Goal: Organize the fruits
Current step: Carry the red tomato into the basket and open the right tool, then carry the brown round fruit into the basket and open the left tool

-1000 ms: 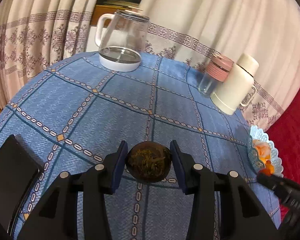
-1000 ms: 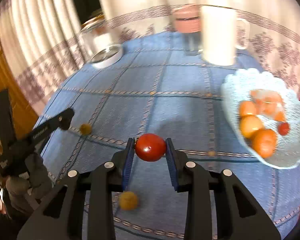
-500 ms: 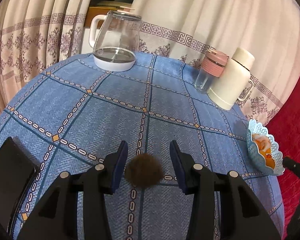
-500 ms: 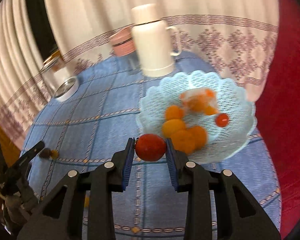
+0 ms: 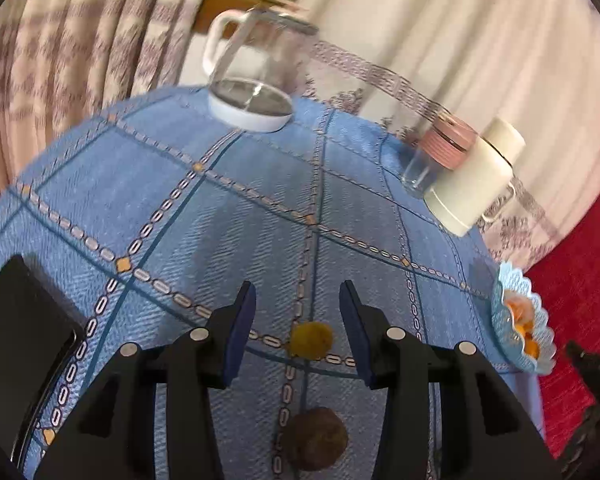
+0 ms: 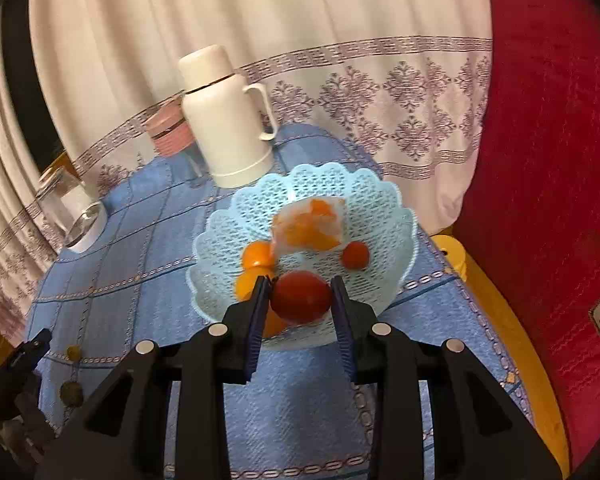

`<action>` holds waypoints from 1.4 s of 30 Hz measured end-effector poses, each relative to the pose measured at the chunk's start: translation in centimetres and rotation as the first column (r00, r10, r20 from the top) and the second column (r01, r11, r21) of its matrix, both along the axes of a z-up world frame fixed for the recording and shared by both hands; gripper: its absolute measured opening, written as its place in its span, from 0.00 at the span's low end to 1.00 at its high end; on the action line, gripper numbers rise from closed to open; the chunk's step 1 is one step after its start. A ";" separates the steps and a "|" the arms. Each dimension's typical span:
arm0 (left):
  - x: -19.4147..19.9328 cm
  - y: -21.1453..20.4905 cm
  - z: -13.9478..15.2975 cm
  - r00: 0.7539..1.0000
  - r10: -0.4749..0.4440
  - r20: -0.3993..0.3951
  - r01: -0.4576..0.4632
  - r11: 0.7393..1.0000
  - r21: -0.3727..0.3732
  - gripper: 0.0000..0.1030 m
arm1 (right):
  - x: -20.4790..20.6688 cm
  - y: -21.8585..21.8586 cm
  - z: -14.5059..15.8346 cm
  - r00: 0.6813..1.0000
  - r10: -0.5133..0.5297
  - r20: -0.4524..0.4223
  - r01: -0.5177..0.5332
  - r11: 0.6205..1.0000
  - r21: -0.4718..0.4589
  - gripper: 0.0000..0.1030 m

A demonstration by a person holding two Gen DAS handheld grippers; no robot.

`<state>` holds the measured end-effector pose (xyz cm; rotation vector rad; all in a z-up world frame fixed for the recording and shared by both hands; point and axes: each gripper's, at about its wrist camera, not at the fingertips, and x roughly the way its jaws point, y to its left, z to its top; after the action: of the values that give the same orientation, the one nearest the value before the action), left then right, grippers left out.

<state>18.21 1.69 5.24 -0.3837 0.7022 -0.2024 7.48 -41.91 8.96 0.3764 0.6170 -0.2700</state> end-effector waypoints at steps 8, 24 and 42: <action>-1.6 1.2 -0.4 1.000 -0.011 0.006 0.011 1.000 -0.007 0.43 | 1.4 -1.6 -0.8 0.999 -0.030 -0.022 0.030 0.999 -0.019 0.32; -4.4 -2.5 -1.8 0.979 -0.202 -0.038 0.205 0.973 0.107 0.44 | -0.2 -0.9 -2.0 0.999 -0.044 -0.003 0.044 0.999 0.017 0.39; -4.6 -5.5 -3.0 0.965 -0.219 -0.142 0.252 0.924 0.289 0.44 | -1.9 -1.2 -3.3 0.999 -0.040 0.029 0.039 0.999 0.033 0.49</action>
<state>13.56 -3.82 2.24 -0.0121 0.8718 -0.2979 5.58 -43.12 5.61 0.4237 0.5859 -0.2921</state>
